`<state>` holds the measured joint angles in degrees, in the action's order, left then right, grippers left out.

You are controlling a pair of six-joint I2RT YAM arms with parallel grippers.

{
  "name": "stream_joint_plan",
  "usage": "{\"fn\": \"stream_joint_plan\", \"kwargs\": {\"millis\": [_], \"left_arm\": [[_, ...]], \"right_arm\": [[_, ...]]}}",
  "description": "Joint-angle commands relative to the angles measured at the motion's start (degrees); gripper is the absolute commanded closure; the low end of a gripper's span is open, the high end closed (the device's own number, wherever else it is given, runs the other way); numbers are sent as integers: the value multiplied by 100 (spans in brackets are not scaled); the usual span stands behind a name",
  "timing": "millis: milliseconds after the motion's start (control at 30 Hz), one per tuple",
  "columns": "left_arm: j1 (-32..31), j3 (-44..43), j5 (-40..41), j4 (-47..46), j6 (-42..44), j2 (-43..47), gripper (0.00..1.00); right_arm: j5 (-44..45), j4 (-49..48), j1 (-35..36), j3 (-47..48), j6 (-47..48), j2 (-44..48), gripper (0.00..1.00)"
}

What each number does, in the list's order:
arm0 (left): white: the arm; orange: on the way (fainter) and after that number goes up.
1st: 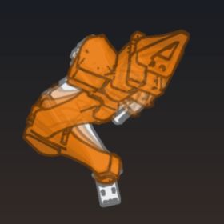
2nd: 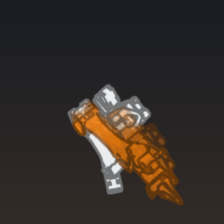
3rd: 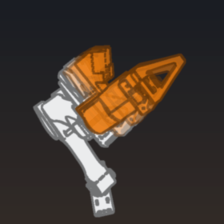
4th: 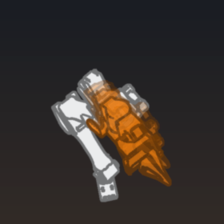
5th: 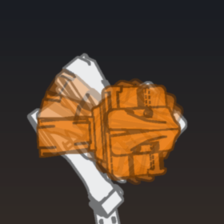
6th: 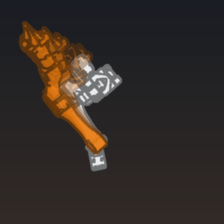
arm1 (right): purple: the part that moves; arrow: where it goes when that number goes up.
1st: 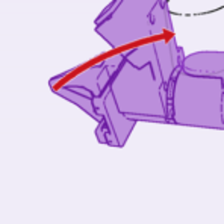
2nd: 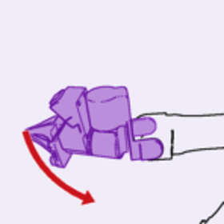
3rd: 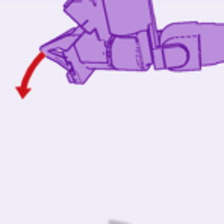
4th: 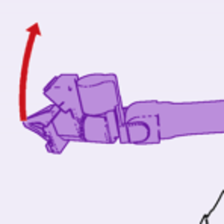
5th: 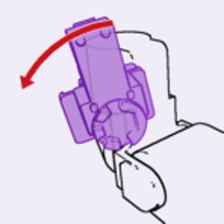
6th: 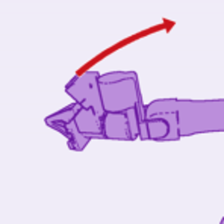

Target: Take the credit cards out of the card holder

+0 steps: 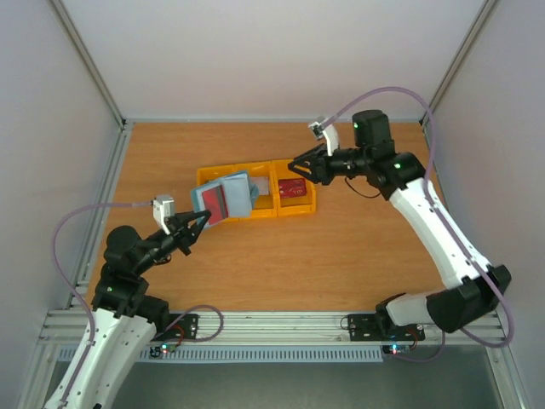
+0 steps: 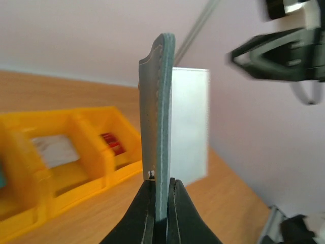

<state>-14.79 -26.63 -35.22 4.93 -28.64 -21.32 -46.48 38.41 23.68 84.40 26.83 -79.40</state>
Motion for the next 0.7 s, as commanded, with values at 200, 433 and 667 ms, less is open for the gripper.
{"fn": "stream_joint_plan", "kwargs": {"millis": [200, 433, 667], "left_arm": [[14, 115, 88, -336, -64, 22, 100], [32, 275, -1371, -2344, -997, 10, 100], [34, 228, -2141, -2914, -817, 28, 100]], "right_arm": [[-430, -1385, 2407, -82, -482, 102, 64], [-766, -1715, 2093, -220, -870, -547, 70], [-1128, -1740, 1895, -300, -826, -513, 71]]}}
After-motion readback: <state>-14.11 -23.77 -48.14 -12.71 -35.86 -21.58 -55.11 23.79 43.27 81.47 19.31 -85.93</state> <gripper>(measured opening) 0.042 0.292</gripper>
